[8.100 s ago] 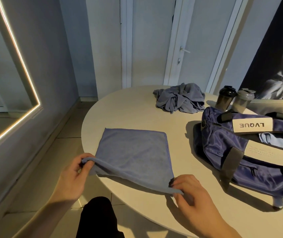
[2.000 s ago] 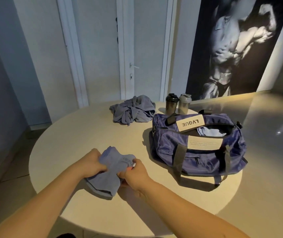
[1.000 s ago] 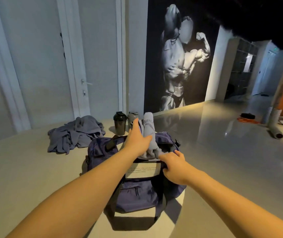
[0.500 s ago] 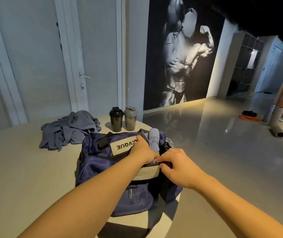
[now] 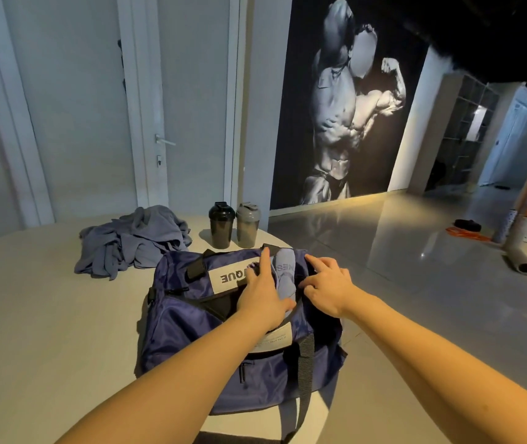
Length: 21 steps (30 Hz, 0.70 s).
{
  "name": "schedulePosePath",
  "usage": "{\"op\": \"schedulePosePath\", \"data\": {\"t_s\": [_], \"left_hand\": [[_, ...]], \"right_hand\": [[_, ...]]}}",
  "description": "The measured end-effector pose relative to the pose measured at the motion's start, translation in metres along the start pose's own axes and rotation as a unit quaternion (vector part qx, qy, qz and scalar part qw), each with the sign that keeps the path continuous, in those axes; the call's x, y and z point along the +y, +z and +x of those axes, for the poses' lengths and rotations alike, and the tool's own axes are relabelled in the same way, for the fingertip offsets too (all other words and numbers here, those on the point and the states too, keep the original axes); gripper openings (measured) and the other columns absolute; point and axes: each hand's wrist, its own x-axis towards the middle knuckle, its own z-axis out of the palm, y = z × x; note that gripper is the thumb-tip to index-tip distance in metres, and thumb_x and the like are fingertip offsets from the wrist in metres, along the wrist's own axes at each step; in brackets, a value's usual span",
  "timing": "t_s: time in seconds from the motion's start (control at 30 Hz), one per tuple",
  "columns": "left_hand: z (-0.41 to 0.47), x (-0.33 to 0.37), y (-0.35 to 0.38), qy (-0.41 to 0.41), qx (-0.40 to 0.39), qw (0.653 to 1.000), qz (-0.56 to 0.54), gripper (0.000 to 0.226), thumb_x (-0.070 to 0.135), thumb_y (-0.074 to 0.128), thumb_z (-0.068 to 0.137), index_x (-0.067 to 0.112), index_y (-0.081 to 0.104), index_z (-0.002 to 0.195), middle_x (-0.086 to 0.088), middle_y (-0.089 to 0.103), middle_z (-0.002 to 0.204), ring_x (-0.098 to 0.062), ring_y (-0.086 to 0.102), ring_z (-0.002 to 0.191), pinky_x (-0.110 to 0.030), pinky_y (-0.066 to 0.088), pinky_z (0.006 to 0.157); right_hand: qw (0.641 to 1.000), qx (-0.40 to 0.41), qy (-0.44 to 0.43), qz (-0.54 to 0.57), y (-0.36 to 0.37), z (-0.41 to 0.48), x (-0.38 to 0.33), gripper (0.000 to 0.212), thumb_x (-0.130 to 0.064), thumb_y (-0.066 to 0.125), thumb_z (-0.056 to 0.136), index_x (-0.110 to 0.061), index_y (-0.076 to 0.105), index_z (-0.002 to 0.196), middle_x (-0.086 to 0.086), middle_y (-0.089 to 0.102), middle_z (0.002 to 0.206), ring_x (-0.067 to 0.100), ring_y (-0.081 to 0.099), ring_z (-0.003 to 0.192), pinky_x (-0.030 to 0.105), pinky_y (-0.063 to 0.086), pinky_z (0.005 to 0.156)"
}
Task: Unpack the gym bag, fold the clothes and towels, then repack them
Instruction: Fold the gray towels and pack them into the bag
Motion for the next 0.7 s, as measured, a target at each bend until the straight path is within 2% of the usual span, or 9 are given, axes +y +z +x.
{"op": "schedulePosePath", "data": {"t_s": [0.07,0.1,0.2,0.27,0.37,0.43,0.57,0.63,0.7], "left_hand": [[-0.002,-0.001,0.001,0.032,0.022,0.998,0.043,0.11,0.043,0.071,0.091,0.041,-0.016,0.158,-0.019,0.023,0.152,-0.039,0.057,0.119,-0.043,0.054,0.09],[-0.003,-0.002,0.002,0.046,0.02,0.997,0.063,0.101,0.043,0.067,0.094,0.041,-0.01,0.159,-0.018,0.022,0.15,-0.037,0.059,0.115,-0.042,0.054,0.089],[-0.004,-0.003,0.004,0.067,-0.021,0.992,0.104,0.076,0.04,0.06,0.1,0.035,0.015,0.161,-0.014,0.014,0.158,-0.037,0.055,0.123,-0.041,0.05,0.099],[-0.002,-0.004,0.002,0.067,-0.048,0.993,0.088,0.073,0.042,0.062,0.098,0.03,0.025,0.159,-0.012,0.014,0.159,-0.037,0.052,0.127,-0.04,0.046,0.103],[0.01,-0.002,-0.003,0.039,-0.079,0.995,0.047,0.078,0.043,0.07,0.091,0.025,0.032,0.156,-0.01,0.02,0.155,-0.037,0.05,0.128,-0.04,0.044,0.107],[0.022,0.003,-0.003,0.01,-0.071,0.997,0.01,0.077,0.039,0.074,0.087,0.022,0.037,0.153,-0.01,0.023,0.151,-0.035,0.052,0.122,-0.037,0.045,0.101],[0.037,0.019,0.008,-0.051,-0.049,0.991,-0.116,0.072,0.036,0.08,0.086,0.014,0.046,0.145,-0.013,0.025,0.151,-0.031,0.053,0.111,-0.032,0.044,0.1],[0.038,0.023,0.017,-0.074,-0.048,0.984,-0.157,0.065,0.037,0.079,0.086,0.013,0.049,0.138,-0.014,0.029,0.147,-0.029,0.051,0.104,-0.034,0.044,0.102],[0.036,0.021,0.022,-0.089,-0.051,0.979,-0.177,0.06,0.041,0.073,0.091,0.012,0.048,0.137,-0.015,0.027,0.146,-0.028,0.048,0.102,-0.034,0.042,0.101]], "right_hand": [[0.999,-0.02,0.016,-0.019,-0.001,0.002,-0.002,0.049,-0.04,0.03,0.104,-0.035,0.044,0.151,-0.002,0.003,0.169,0.03,0.01,0.149,0.052,0.017,0.116],[0.999,-0.025,0.028,-0.013,-0.002,0.002,-0.002,0.054,-0.04,0.029,0.104,-0.031,0.03,0.157,-0.002,0.001,0.169,0.032,0.013,0.149,0.052,0.019,0.117],[0.997,-0.023,0.027,0.071,-0.004,0.001,-0.004,0.066,-0.031,0.033,0.104,-0.021,0.004,0.162,-0.002,-0.005,0.169,0.033,0.017,0.151,0.051,0.021,0.121],[0.987,-0.012,0.005,0.159,-0.009,-0.001,-0.006,0.067,-0.02,0.035,0.104,-0.019,0.002,0.162,-0.004,-0.002,0.169,0.027,0.013,0.153,0.034,0.015,0.124],[0.967,0.021,-0.004,0.253,-0.014,-0.005,-0.009,0.064,-0.005,0.034,0.103,-0.019,0.01,0.161,-0.013,0.019,0.151,0.005,0.016,0.142,-0.005,0.001,0.099],[0.956,0.046,-0.01,0.288,-0.016,-0.005,-0.008,0.063,-0.002,0.033,0.102,-0.021,0.016,0.16,-0.016,0.022,0.145,-0.004,0.017,0.133,-0.014,0.002,0.088],[0.956,0.056,-0.012,0.289,-0.008,-0.008,-0.005,0.059,-0.006,0.033,0.104,-0.02,0.021,0.159,-0.013,0.022,0.158,-0.006,0.018,0.135,-0.01,0.007,0.094],[0.957,0.054,-0.001,0.285,-0.006,-0.01,0.0,0.052,-0.016,0.035,0.107,-0.019,0.028,0.158,-0.007,0.024,0.162,0.0,0.023,0.141,0.002,0.011,0.104],[0.962,0.057,0.011,0.267,-0.004,-0.011,0.005,0.043,-0.032,0.041,0.107,-0.021,0.049,0.149,-0.006,0.029,0.16,0.011,0.029,0.146,0.019,0.018,0.113]]}}
